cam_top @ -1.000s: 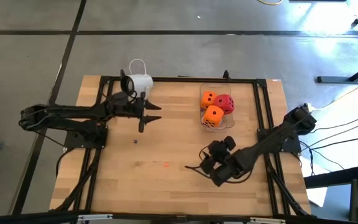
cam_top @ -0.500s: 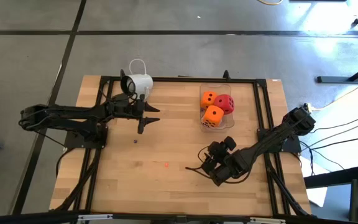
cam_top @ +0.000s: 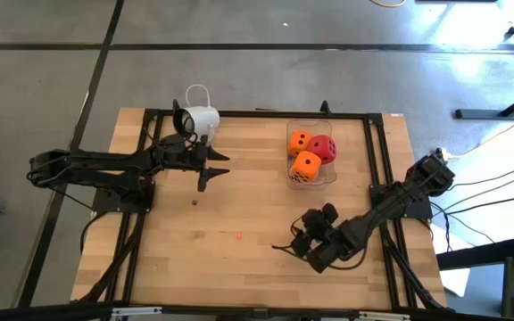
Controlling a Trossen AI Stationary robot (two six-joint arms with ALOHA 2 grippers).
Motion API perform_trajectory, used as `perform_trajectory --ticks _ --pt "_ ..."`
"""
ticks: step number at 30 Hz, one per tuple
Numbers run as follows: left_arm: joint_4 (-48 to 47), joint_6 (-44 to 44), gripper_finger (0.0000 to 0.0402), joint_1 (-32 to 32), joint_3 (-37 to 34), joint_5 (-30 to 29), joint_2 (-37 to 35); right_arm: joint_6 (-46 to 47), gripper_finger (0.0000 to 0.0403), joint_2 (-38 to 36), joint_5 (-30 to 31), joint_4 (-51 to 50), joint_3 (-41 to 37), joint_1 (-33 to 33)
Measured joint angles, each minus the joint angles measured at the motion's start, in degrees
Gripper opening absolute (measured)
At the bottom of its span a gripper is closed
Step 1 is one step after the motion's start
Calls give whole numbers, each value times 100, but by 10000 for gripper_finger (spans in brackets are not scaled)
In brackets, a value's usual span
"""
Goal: Pick & Place Dice
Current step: Put the small yellow die into the transparent bin
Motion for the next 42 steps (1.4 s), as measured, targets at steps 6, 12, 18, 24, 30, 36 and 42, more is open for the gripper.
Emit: perform_trajectory --ticks 6,12,18,24,30,36,42 --pt "2 -71 185 -2 0 1 0 -592 242 0 -48 15 -111 8" --pt "2 -98 185 -2 0 -3 0 -934 242 0 -76 440 -379 8" --pt "2 -98 184 -2 0 -29 0 -1071 242 0 -97 1051 -680 -8" --pt "2 -98 184 -2 0 -31 0 -1086 242 0 -62 1567 -976 -45" --pt "3 -98 184 -1 2 -35 0 -1156 242 0 -62 2313 -1287 -121" --pt "2 -98 184 -1 2 -40 0 -1335 242 41 -50 2556 -1331 -239" --pt "4 -98 184 0 4 -40 0 -1389 242 443 -149 3076 -1331 -283"
